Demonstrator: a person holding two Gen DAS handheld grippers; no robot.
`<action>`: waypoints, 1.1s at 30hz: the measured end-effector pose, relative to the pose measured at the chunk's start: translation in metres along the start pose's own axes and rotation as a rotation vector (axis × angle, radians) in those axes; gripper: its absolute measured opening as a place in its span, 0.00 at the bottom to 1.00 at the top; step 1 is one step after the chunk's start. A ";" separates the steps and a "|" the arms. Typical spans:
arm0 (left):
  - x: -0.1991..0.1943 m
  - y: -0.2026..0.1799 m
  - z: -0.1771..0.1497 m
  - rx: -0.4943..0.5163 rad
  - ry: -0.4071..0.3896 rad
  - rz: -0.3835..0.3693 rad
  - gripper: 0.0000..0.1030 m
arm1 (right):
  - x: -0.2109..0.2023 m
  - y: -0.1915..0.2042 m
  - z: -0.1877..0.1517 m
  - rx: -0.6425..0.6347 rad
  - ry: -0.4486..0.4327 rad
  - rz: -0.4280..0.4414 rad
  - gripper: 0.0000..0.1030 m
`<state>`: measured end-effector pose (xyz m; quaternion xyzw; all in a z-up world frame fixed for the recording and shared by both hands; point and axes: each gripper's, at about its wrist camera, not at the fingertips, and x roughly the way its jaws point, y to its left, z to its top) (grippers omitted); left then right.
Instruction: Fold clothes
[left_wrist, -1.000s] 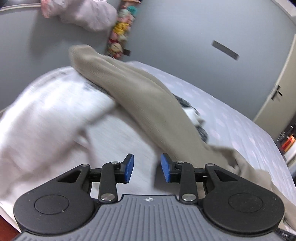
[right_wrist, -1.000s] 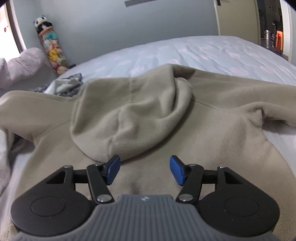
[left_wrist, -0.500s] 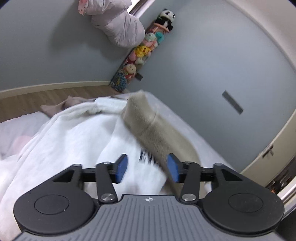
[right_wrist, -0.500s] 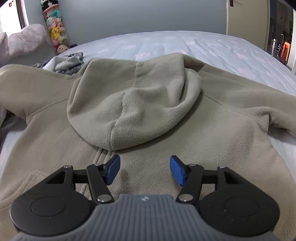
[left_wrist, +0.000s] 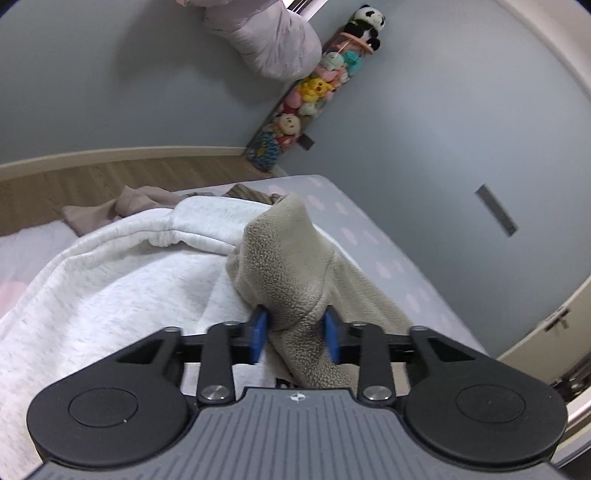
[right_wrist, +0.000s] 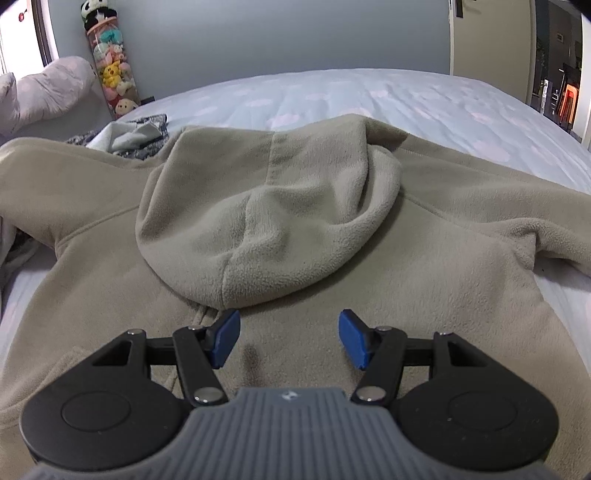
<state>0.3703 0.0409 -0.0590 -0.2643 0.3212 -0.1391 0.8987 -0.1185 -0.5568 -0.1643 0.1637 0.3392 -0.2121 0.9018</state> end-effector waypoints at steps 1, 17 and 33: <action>-0.002 -0.004 0.000 0.019 -0.004 0.014 0.21 | -0.001 -0.002 0.000 0.010 -0.007 0.003 0.61; -0.113 -0.267 -0.043 0.381 -0.091 -0.261 0.16 | -0.014 -0.027 0.004 0.178 -0.087 0.039 0.61; -0.039 -0.433 -0.240 0.481 0.224 -0.476 0.14 | -0.026 -0.082 0.014 0.397 -0.223 0.058 0.61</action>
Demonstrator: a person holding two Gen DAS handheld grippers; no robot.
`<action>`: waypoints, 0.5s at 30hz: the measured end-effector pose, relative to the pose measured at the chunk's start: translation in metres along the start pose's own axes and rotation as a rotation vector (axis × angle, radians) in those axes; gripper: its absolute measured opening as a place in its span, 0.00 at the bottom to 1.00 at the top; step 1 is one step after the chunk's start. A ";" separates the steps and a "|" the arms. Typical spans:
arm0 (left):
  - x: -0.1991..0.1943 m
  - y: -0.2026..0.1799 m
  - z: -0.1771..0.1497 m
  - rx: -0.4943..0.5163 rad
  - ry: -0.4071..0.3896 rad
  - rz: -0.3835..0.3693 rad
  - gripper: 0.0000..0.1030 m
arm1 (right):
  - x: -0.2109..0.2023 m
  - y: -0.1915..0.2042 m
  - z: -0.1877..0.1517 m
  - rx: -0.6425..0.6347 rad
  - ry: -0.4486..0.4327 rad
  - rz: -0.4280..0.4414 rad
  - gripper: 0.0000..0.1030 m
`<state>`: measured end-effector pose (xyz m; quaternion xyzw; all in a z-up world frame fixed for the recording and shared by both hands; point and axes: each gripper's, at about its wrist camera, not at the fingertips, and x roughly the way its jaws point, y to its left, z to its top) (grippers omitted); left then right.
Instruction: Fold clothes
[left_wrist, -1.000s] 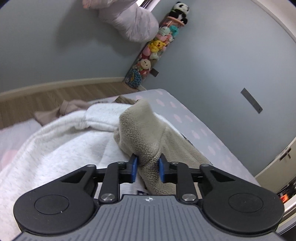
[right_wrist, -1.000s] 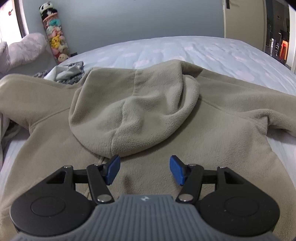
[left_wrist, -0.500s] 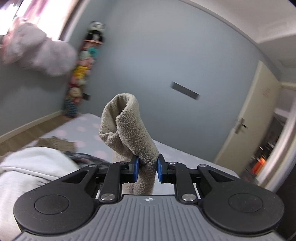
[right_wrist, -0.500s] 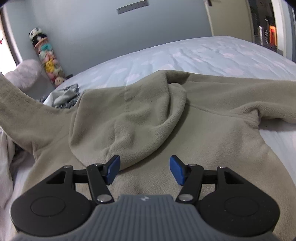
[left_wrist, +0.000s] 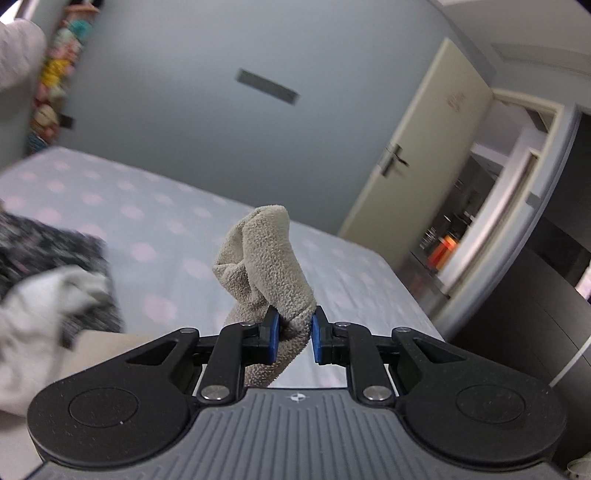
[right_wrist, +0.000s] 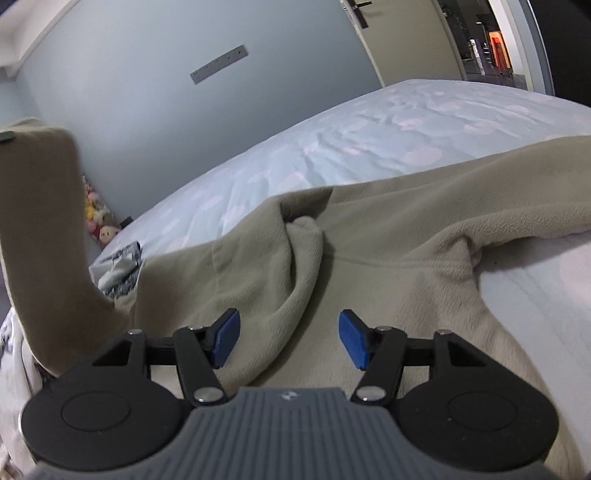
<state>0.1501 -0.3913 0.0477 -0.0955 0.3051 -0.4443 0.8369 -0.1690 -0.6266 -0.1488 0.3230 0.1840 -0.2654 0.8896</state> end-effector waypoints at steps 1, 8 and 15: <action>0.009 -0.006 -0.010 0.001 0.012 -0.014 0.14 | 0.001 -0.003 0.001 0.018 0.001 0.005 0.61; 0.075 -0.035 -0.086 0.046 0.119 -0.059 0.14 | 0.012 -0.021 0.001 0.131 0.049 0.030 0.61; 0.118 -0.028 -0.140 0.098 0.354 -0.101 0.22 | 0.015 -0.027 -0.001 0.157 0.062 0.024 0.61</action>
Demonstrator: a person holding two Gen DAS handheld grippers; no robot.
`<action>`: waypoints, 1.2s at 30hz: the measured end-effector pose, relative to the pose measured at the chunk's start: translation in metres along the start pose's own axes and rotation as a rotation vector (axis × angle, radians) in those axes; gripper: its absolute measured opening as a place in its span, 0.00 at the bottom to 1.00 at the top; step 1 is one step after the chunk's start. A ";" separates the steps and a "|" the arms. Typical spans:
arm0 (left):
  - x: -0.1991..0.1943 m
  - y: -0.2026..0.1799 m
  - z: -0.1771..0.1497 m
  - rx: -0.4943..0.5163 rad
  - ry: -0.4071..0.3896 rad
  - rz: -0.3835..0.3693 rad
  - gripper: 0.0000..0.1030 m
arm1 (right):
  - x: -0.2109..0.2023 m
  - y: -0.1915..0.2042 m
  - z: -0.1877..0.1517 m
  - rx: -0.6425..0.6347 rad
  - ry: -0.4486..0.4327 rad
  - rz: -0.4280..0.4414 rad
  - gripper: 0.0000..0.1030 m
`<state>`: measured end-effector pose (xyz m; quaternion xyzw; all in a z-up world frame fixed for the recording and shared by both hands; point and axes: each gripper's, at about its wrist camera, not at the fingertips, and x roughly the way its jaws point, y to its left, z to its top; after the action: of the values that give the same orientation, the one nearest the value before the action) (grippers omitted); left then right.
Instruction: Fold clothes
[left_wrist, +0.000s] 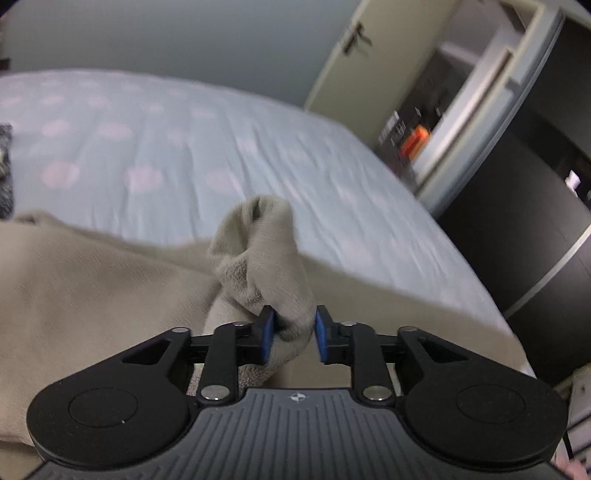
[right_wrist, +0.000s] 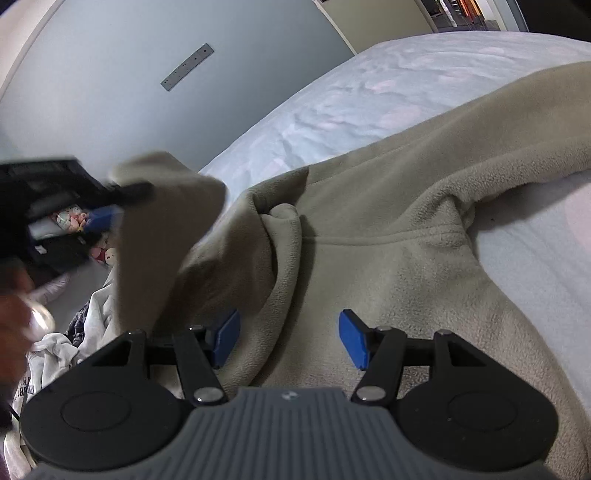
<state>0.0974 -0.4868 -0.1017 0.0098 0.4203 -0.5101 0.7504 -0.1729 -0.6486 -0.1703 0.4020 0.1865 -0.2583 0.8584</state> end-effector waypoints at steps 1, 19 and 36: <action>0.000 0.004 -0.004 -0.002 0.018 -0.028 0.22 | 0.001 0.000 -0.001 -0.001 0.004 -0.002 0.61; -0.152 0.108 -0.105 0.082 -0.079 0.320 0.48 | 0.005 0.017 -0.017 -0.120 0.038 -0.043 0.61; -0.153 0.210 -0.131 0.093 -0.141 0.477 0.48 | 0.003 0.039 -0.006 -0.204 0.001 -0.033 0.63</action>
<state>0.1597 -0.2121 -0.1754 0.1074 0.3289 -0.3369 0.8757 -0.1484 -0.6236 -0.1528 0.3097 0.2188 -0.2518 0.8904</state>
